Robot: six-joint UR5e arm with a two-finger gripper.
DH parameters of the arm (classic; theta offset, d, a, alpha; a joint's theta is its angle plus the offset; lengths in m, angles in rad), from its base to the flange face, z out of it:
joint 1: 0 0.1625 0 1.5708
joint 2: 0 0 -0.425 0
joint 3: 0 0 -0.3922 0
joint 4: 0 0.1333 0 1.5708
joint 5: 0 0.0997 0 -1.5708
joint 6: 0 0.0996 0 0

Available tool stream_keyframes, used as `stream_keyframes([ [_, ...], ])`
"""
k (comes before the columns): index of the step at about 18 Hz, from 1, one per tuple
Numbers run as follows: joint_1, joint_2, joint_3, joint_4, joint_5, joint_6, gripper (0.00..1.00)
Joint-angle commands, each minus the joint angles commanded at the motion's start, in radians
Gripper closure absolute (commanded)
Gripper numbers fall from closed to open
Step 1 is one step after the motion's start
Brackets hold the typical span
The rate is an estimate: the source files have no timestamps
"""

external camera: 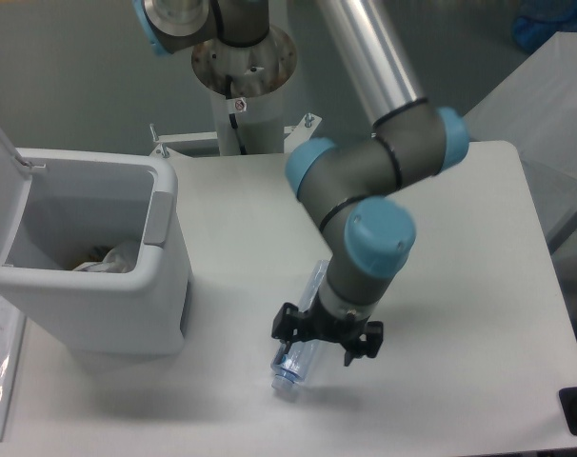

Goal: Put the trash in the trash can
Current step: 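Move the gripper back over the clear water bottle, then lower the gripper around the bottle's middle and close on it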

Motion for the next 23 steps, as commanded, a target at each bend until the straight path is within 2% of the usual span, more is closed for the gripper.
stream_keyframes([
  [3, -0.006, -0.017, 0.002, -0.023, 0.009, 0.003, 0.0],
  [9, -0.026, -0.075, 0.02, -0.017, 0.094, 0.002, 0.0],
  [16, -0.028, -0.098, 0.026, -0.013, 0.101, -0.006, 0.0],
  [22, -0.043, -0.112, 0.044, -0.013, 0.16, -0.011, 0.0],
  [23, -0.043, -0.114, 0.054, -0.013, 0.16, -0.011, 0.05],
])
